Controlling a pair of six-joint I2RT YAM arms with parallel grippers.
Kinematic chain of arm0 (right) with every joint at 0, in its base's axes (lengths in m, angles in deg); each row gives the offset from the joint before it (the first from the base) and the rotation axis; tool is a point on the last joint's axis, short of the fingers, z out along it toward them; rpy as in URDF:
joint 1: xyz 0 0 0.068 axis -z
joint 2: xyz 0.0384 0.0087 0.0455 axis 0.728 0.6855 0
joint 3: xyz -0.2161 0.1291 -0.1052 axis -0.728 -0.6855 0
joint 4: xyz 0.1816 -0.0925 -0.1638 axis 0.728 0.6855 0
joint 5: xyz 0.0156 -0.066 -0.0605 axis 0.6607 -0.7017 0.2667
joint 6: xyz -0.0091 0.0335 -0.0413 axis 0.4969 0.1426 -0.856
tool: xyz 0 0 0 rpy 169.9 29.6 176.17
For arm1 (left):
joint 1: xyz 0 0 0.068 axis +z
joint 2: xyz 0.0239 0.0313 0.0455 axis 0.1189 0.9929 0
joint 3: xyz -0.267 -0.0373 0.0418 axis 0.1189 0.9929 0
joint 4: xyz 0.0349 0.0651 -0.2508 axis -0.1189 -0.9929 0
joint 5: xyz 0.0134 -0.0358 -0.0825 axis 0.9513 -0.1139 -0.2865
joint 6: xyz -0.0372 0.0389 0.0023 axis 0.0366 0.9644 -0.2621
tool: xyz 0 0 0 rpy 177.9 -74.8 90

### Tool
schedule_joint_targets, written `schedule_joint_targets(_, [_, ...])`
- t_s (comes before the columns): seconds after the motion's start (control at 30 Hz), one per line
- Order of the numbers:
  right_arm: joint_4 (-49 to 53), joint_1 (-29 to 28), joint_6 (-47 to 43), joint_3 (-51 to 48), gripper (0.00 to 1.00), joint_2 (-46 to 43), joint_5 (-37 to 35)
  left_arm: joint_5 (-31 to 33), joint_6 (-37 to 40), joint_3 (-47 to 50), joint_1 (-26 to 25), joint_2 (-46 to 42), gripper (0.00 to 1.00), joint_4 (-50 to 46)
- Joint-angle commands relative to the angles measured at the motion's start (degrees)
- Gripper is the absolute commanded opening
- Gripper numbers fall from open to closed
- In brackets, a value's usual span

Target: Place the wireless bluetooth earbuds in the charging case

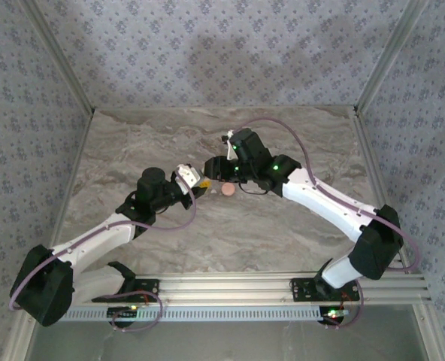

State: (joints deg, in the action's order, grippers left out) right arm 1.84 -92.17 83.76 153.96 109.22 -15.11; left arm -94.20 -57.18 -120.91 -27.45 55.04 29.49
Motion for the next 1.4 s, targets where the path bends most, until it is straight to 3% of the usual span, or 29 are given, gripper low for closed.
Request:
schedule_joint_targets(0.0, [2.12,-0.65,-1.28,1.97,0.37,0.80,-1.32,-0.40,-0.03,-0.55,-0.42,-1.41,0.14,0.63])
schedule_joint_targets(0.67, [8.81,-2.55,-3.79,6.24,0.29,4.39,-6.35,0.13,0.05,-0.52,-0.41,-2.37,0.13,0.18])
schedule_joint_targets(1.37, [4.66,-3.15,-8.79,2.50,0.18,-0.67,-9.81,0.59,0.40,-0.40,-0.43,-2.39,0.13,-0.35])
